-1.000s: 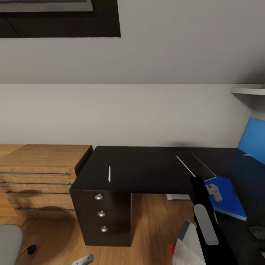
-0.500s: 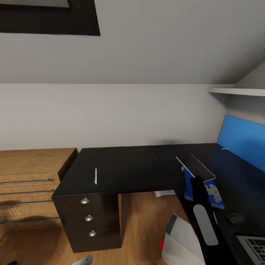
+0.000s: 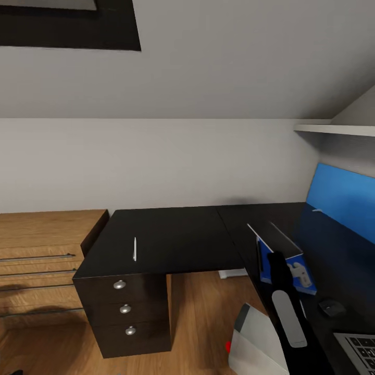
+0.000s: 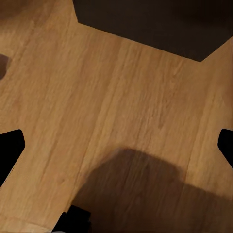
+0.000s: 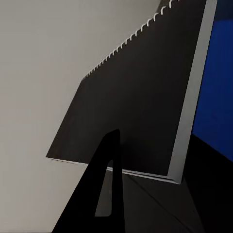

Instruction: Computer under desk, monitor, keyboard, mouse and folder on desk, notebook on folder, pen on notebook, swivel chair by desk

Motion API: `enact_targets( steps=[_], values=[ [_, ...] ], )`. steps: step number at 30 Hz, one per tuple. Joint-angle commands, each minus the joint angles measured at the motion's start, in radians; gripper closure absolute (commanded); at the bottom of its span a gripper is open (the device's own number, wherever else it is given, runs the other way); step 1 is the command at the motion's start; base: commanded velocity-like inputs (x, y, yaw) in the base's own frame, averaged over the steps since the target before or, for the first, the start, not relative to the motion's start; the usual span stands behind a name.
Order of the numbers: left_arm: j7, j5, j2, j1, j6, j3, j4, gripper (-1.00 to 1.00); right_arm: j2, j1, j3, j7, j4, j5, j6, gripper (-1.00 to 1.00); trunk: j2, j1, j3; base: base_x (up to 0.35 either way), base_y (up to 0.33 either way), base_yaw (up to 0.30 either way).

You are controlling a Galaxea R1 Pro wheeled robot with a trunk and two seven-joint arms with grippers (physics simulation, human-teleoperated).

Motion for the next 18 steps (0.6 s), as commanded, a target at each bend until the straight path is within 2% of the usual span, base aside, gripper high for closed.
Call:
enact_targets(
  steps=[1, 4, 15, 18],
  values=[
    [0.006, 0.005, 0.001, 0.000, -0.025, -0.005, 0.015, -1.00, 0.001, -0.001, 0.000, -0.001, 0.000, -0.010, -0.005, 1.00, -0.001, 0.000, -0.001, 0.000, 0.000, 0.000],
    [0.005, 0.006, 0.001, 0.000, -0.052, -0.006, 0.029, -1.00, 0.020, -0.001, -0.002, 0.000, 0.004, -0.009, -0.006, 1.00, -0.001, 0.000, -0.001, 0.000, 0.000, 0.000],
    [0.005, 0.007, 0.000, 0.000, -0.053, -0.007, 0.029, -1.00, 0.019, -0.001, -0.006, -0.011, 0.010, -0.003, -0.008, 1.00, -0.001, 0.000, -0.001, 0.000, 0.000, 0.000],
    [0.006, 0.007, 0.000, 0.000, -0.053, -0.007, 0.029, -1.00, 0.016, -0.001, -0.009, -0.042, 0.016, -0.001, -0.008, 1.00, -0.001, 0.000, -0.001, 0.000, 0.000, 0.000]
  ],
)
